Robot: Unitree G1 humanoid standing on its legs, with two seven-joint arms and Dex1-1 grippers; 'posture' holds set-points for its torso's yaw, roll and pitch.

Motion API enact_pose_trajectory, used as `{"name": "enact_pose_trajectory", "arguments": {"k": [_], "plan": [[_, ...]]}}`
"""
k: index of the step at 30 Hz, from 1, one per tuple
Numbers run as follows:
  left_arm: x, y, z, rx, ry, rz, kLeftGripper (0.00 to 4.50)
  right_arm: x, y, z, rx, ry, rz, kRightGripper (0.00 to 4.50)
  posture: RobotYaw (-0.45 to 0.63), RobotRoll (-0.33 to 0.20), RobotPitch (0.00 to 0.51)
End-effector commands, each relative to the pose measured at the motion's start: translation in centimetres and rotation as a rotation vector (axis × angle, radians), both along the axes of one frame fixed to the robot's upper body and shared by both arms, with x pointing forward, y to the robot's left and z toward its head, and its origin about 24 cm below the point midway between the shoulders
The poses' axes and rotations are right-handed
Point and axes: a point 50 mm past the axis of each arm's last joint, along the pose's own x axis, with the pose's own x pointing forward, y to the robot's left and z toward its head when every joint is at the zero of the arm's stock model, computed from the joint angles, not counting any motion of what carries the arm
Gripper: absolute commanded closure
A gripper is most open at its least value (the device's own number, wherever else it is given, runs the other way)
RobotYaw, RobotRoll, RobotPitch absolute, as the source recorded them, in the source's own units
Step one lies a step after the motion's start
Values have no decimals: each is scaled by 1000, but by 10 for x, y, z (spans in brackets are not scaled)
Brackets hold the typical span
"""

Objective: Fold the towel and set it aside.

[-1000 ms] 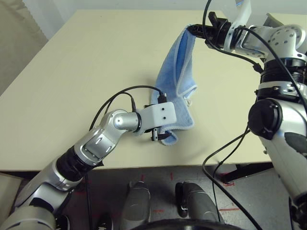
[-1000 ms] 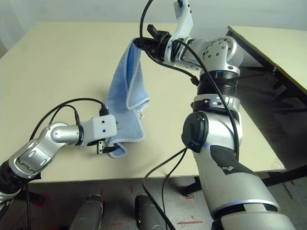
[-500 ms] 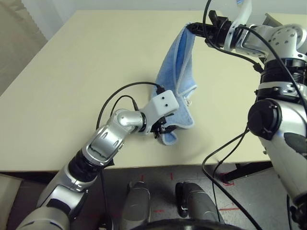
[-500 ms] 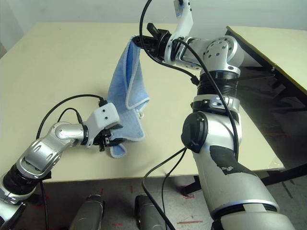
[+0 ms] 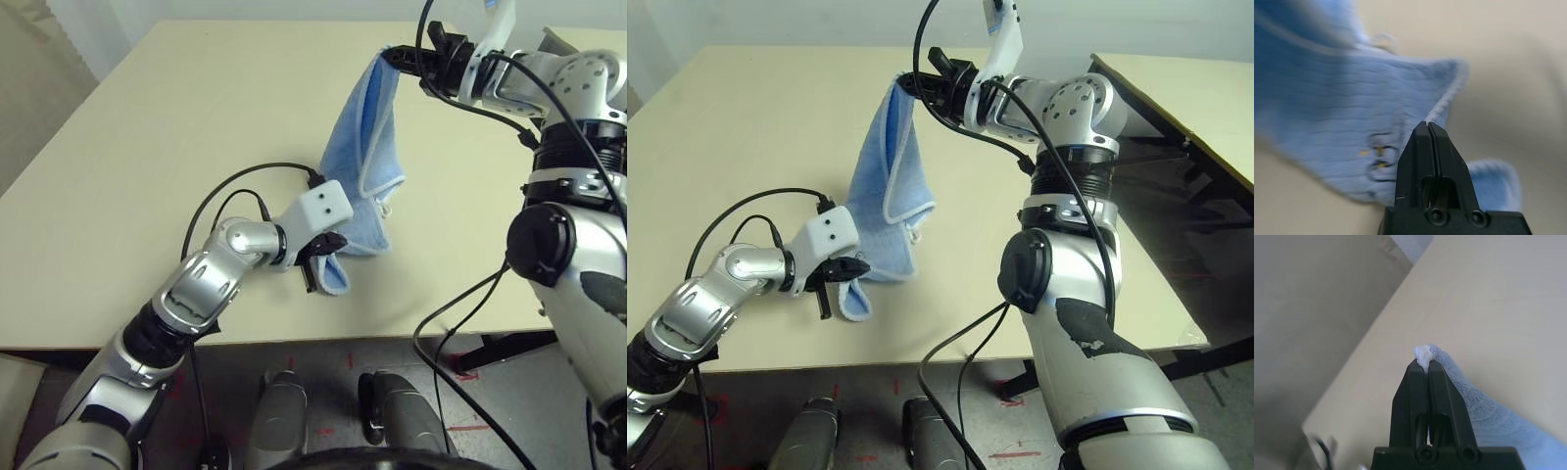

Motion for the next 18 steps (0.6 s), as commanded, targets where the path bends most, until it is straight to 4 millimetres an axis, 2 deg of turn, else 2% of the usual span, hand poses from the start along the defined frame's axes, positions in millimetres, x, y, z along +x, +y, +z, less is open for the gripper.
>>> {"name": "enact_pose_trajectory", "arguments": {"k": [1, 5, 12, 18], "plan": [[9, 25, 22, -102, -1, 106, 4472, -8, -13, 3, -113, -85, 43, 4500, 70, 0, 113], [11, 82, 28, -223, 62, 271, 4472, -25, -41, -12, -317, -102, 169, 4500, 76, 0, 113], [5, 141, 23, -276, 81, 454, 4472, -39, -74, -35, -496, -33, 259, 4500, 80, 0, 110], [-1, 179, 10, -297, 83, 593, 4472, -38, -82, -42, -512, -12, 242, 4500, 72, 0, 114]]}}
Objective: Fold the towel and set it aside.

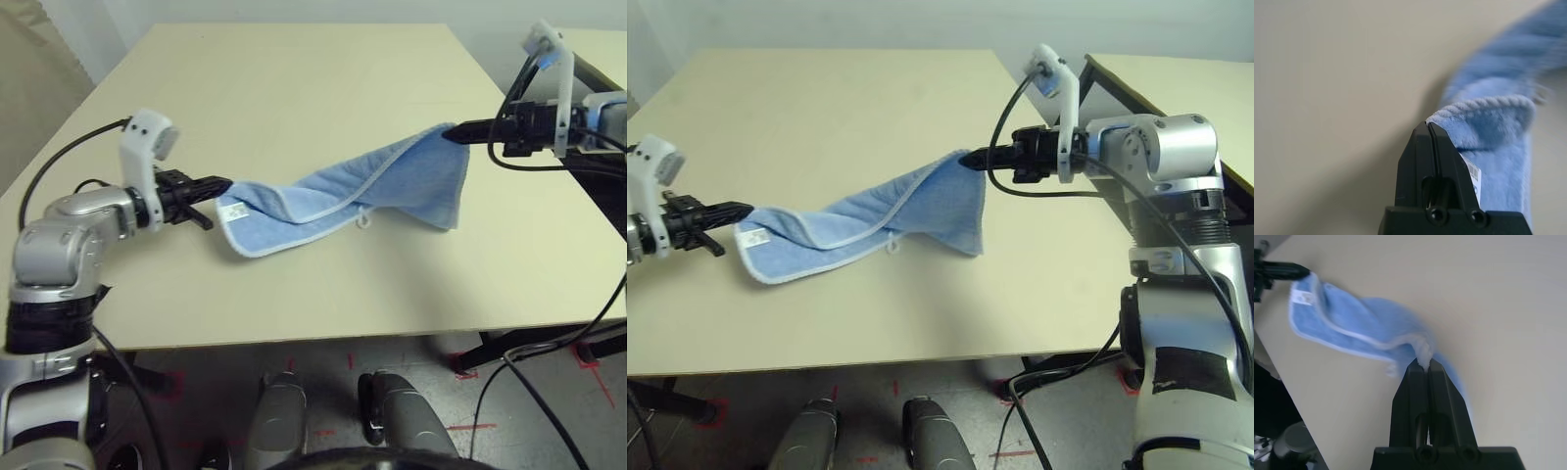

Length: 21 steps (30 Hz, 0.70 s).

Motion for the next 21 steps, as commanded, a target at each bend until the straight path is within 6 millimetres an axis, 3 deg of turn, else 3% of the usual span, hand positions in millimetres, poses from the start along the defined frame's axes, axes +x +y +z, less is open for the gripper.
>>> {"name": "enact_pose_trajectory", "arguments": {"k": [1, 4, 7, 12, 18, 21], "plan": [[-3, 24, -11, -25, 4, 99, 4472, 0, -2, -6, -12, 8, -4, 4500, 72, 0, 114], [-6, 39, -20, -3, -2, 153, 4472, 0, 0, -6, -9, 8, 1, 4500, 76, 0, 116], [-10, 49, -30, 45, -9, 193, 3869, -1, 4, -7, 3, 7, 11, 4500, 78, 0, 115], [-15, 45, -35, 148, -30, 106, 2274, -1, 11, -7, 26, 3, 27, 4500, 82, 0, 114], [-16, 28, -25, 434, -127, -124, 218, -2, 17, -8, 67, 3, 29, 4500, 87, 0, 119], [-19, 11, -14, 508, -193, -302, 29, -3, 18, -9, 67, 8, 35, 4500, 88, 0, 121]]}}
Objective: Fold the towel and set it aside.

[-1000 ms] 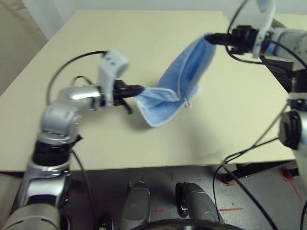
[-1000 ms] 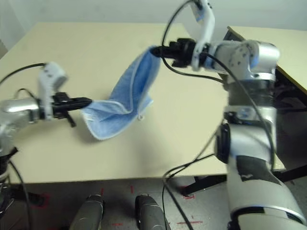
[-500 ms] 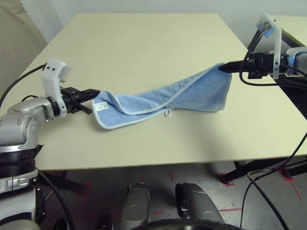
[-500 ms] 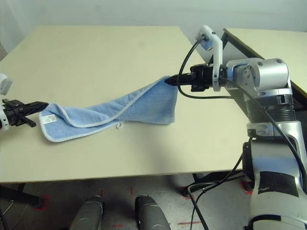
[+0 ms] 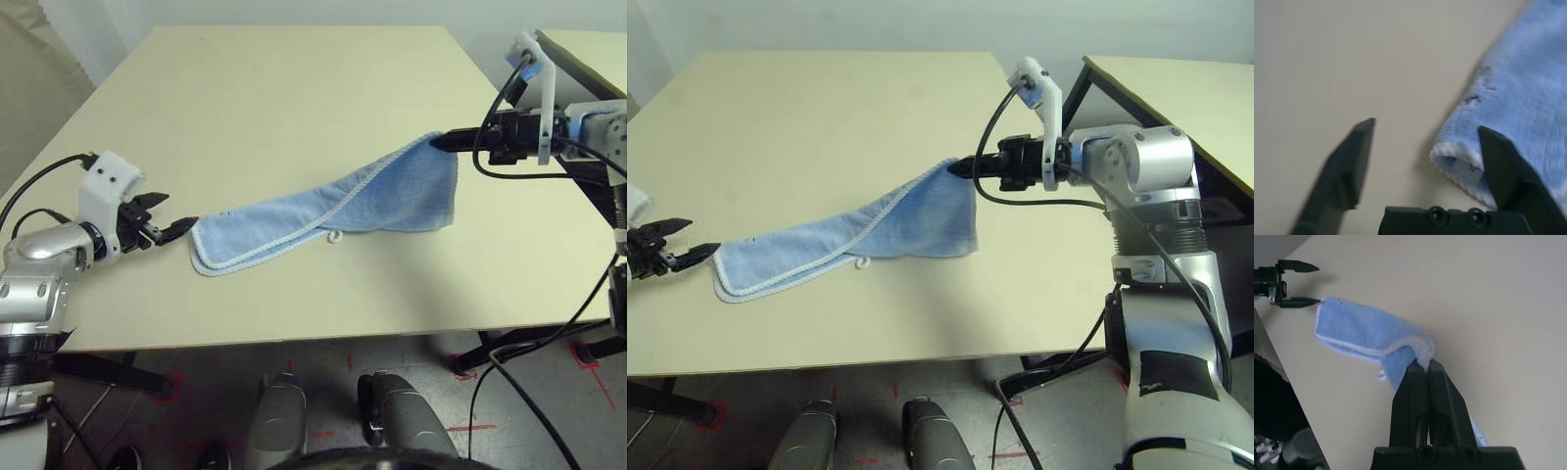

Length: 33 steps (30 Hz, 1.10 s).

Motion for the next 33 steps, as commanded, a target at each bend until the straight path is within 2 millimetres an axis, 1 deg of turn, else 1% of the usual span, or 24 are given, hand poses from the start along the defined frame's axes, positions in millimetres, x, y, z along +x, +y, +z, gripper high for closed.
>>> {"name": "enact_pose_trajectory", "arguments": {"k": [1, 3, 5, 9, 12, 15, 21, 26, 29, 30, 33], "plan": [[-7, -26, 11, 108, -13, -253, 29, -4, 0, 0, 12, 1, 8, 4500, 86, 0, 122], [-16, -36, 15, 135, 11, -375, 29, -4, 1, -1, 12, 2, 10, 4500, 86, 0, 122], [-25, -43, 17, 177, 47, -469, 29, -4, 1, -2, 10, 3, 12, 4500, 87, 0, 121], [-31, -45, 15, 237, 76, -532, 29, -4, 4, -4, 16, 3, 25, 4500, 88, 0, 119], [-32, -51, 8, 249, 77, -547, 29, -4, 6, -4, 21, 2, 30, 4500, 82, 0, 121], [-30, -52, -1, 323, 69, -540, 29, -4, 6, -4, 24, 0, 30, 4500, 82, 0, 121], [-28, -40, -15, 416, 105, -473, 29, -4, 7, -4, 25, -2, 31, 4500, 86, 0, 125], [-29, -34, -23, 399, 164, -440, 29, -4, 7, -4, 26, -4, 33, 4500, 89, 0, 124], [-30, -28, -33, 409, 226, -419, 29, -4, 8, -3, 27, -8, 35, 4500, 86, 0, 124], [-30, -26, -36, 408, 244, -408, 205, -4, 8, -3, 27, -10, 36, 4500, 86, 0, 124], [-29, -23, -41, 395, 276, -375, 966, -5, 7, -3, 27, -13, 35, 4500, 86, 0, 124]]}}
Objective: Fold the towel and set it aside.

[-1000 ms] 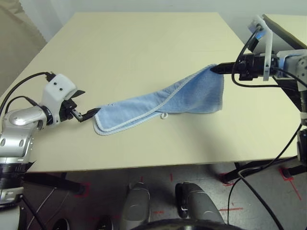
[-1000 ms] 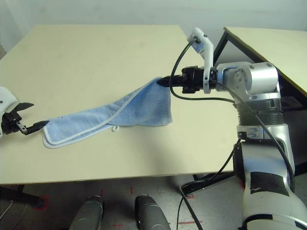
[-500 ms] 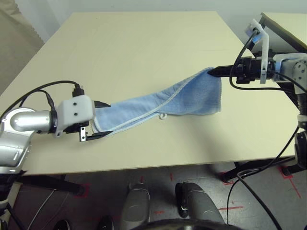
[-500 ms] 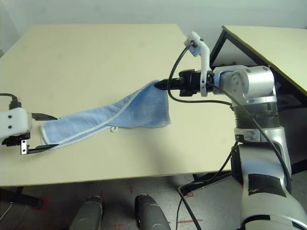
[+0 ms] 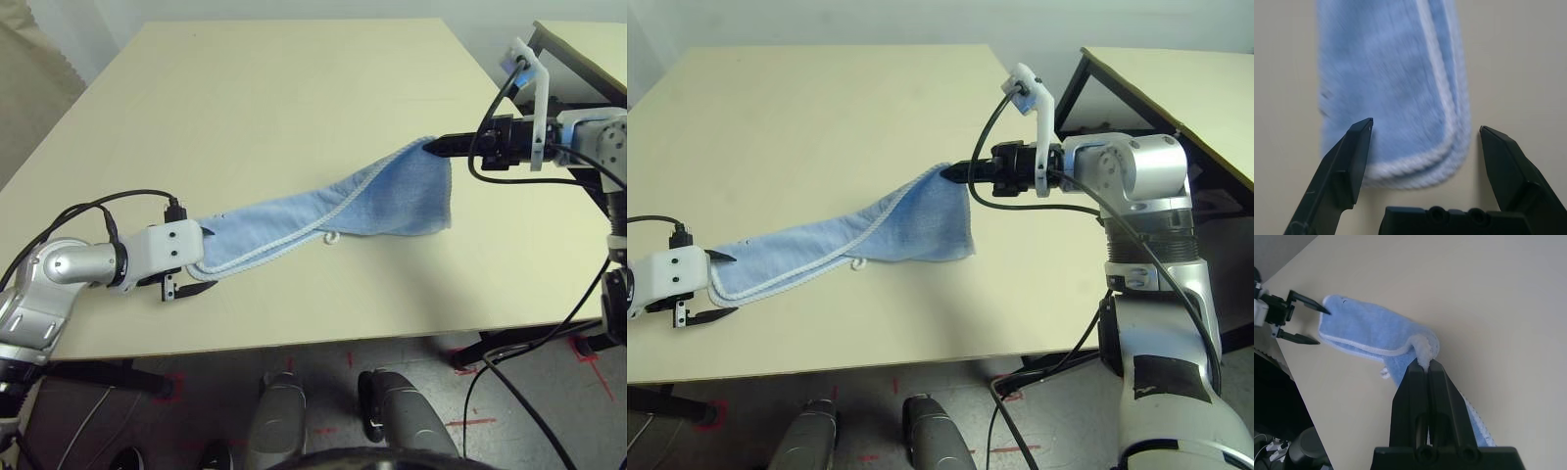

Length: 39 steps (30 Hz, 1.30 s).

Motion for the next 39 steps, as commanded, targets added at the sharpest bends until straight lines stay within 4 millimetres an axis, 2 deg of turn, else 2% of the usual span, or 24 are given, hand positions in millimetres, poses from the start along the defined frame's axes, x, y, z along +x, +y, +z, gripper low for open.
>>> {"name": "enact_pose_trajectory", "arguments": {"k": [1, 10, 15, 18, 23, 25, 33, 39], "plan": [[-1, 5, -12, 12, 70, 52, 1328, -2, 0, 3, 10, -24, 4, 4500, 86, 0, 124], [5, 10, -17, 13, 75, 95, 4462, -3, -2, 5, 10, -31, -3, 4500, 76, 0, 119], [12, 11, -5, -48, 34, 110, 4462, -3, -6, 6, -10, -37, -2, 4500, 79, 0, 119], [21, 10, 14, -159, -9, 146, 4462, -3, -8, 6, -47, -50, 9, 4500, 80, 0, 119], [37, 19, 63, -359, -88, 243, 4462, -2, -17, 3, -158, -95, 21, 4500, 80, 0, 114], [39, 25, 73, -400, -94, 271, 4462, -1, -19, 1, -179, -105, 23, 4500, 76, 0, 112], [40, 36, 78, -521, -50, 338, 4462, -1, -23, -4, -231, -131, 37, 4500, 65, 0, 109], [26, 33, 62, -417, 87, 298, 4462, -3, -22, -3, -228, -131, 55, 4500, 63, 0, 107]]}}
